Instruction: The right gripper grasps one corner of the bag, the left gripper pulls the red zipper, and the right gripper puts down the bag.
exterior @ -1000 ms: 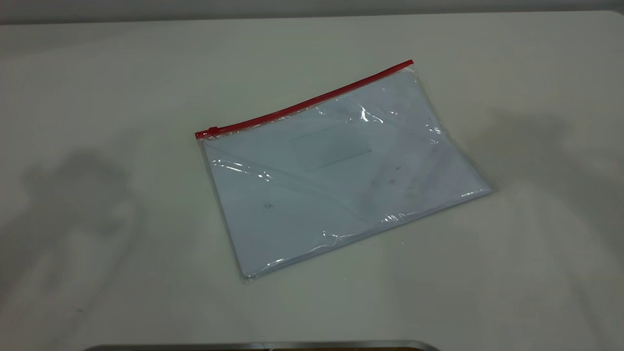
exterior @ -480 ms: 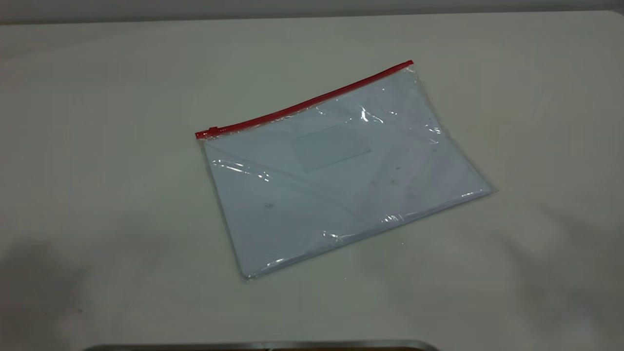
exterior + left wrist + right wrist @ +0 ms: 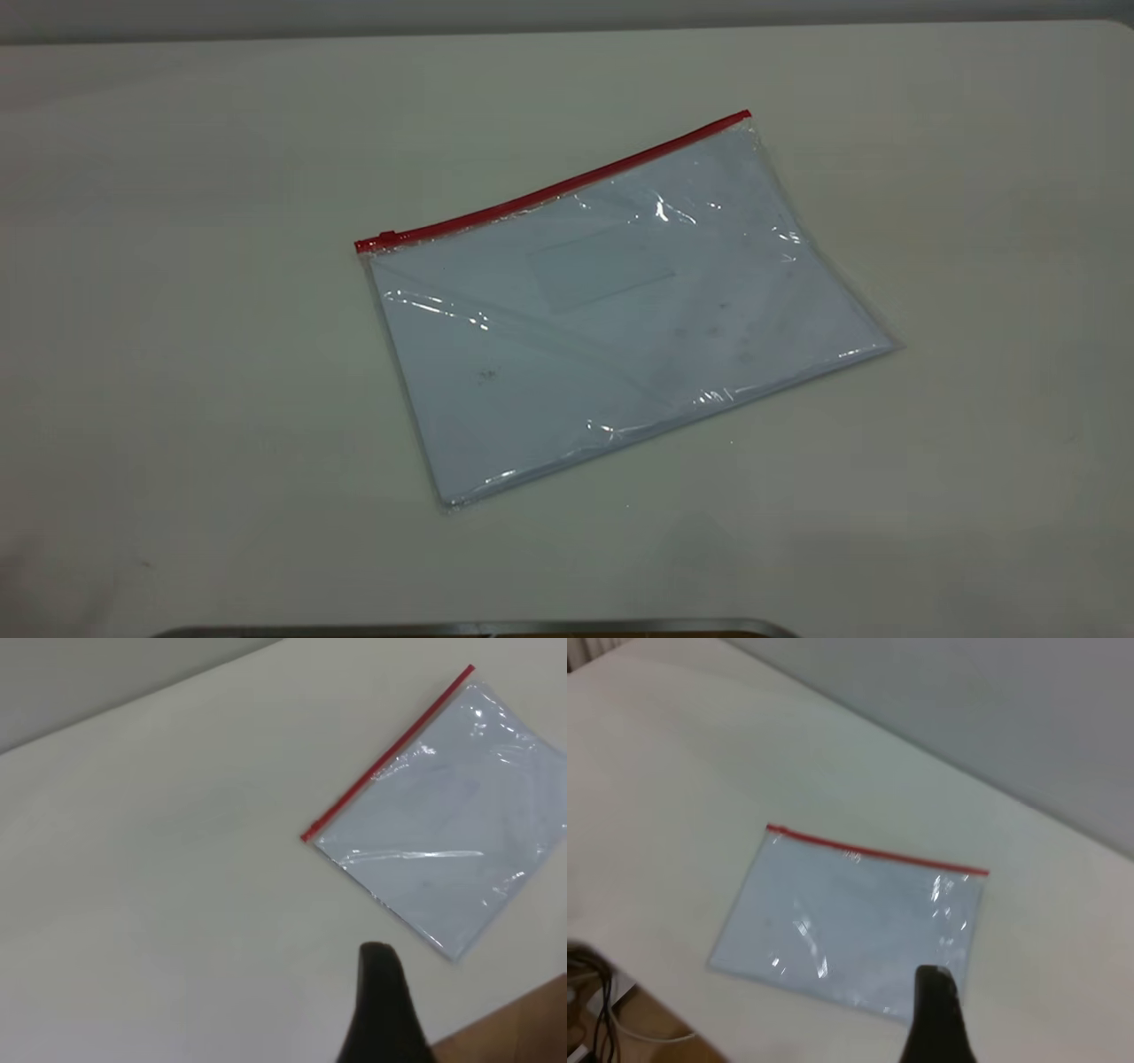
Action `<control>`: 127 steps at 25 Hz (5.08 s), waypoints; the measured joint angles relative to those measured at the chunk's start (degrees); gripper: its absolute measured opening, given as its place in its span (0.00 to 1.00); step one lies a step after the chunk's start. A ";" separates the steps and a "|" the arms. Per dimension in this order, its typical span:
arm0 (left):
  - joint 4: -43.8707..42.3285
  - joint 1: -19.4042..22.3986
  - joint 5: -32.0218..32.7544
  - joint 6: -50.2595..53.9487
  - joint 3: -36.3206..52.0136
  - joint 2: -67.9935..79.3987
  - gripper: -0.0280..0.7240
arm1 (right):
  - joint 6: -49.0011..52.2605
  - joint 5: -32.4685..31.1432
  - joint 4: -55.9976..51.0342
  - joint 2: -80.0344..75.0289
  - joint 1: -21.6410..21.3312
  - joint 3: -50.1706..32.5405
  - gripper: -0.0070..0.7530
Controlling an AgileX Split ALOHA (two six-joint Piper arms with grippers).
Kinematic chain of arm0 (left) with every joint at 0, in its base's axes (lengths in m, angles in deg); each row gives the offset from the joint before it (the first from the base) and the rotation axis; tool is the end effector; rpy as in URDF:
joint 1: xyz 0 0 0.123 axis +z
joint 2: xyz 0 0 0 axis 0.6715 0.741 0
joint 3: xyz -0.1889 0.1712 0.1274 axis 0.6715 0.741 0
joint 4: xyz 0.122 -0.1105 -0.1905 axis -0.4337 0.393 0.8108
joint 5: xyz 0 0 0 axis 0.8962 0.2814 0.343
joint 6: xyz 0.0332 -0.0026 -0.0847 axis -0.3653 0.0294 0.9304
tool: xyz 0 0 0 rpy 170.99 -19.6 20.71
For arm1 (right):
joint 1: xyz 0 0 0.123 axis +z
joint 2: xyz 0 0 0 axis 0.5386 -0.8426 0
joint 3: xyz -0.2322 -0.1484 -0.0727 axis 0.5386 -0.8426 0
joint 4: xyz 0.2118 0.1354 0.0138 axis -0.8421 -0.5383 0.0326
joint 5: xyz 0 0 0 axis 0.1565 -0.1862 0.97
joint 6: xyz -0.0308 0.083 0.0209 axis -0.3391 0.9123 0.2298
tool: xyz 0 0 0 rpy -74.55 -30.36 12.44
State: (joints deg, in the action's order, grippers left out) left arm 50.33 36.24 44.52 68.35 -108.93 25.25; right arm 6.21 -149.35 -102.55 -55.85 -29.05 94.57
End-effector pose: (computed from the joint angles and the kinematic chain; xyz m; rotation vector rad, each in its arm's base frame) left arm 0.0994 -0.0313 0.4365 0.4832 2.1453 -0.1897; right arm 0.0402 0.0409 0.4347 -0.6776 1.9688 0.2828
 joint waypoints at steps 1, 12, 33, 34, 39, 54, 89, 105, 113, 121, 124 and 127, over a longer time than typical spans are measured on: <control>0.00 0.00 0.00 0.08 1.82 -1.97 0.82 | 0.14 0.00 0.00 2.66 0.00 -2.71 0.78; 0.00 0.00 0.00 0.42 24.91 -21.93 0.82 | 4.16 0.40 3.95 23.92 0.00 -27.86 0.78; -0.37 0.00 -1.24 4.63 40.49 -33.55 0.82 | 18.21 5.57 19.78 33.36 0.00 -37.45 0.78; -0.65 0.00 -1.37 5.06 40.54 -33.55 0.82 | 18.42 5.57 19.87 33.36 0.00 -37.45 0.78; -1.11 0.00 -1.54 6.05 40.54 -33.62 0.82 | 18.80 5.57 20.01 33.36 0.00 -37.45 0.78; -1.29 0.05 -1.60 5.98 40.54 -34.23 0.82 | 18.83 5.62 20.05 33.36 0.00 -37.45 0.78; -13.90 4.65 -1.75 19.07 40.65 -45.06 0.82 | 19.01 5.69 20.05 33.36 0.00 -37.45 0.78; -13.90 4.65 -1.75 19.07 40.65 -45.06 0.82 | 20.57 5.74 21.56 34.23 0.00 -37.45 0.78; -13.90 4.65 -1.75 19.07 40.65 -45.06 0.82 | 25.76 5.74 26.19 34.23 0.00 -37.45 0.78; -13.90 4.65 -1.75 19.07 40.65 -45.06 0.82 | 25.64 5.74 26.50 34.23 0.00 -37.50 0.78; -13.90 4.65 -1.75 19.07 40.65 -45.06 0.82 | 25.64 5.74 26.50 34.23 0.00 -37.50 0.78; -13.90 4.65 -1.75 19.07 40.65 -45.06 0.82 | 25.64 5.74 26.50 34.23 0.00 -37.50 0.78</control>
State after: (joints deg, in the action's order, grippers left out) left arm 36.44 40.88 42.77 87.42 -68.28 -19.82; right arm 31.86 -143.61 -76.05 -21.62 -29.05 57.07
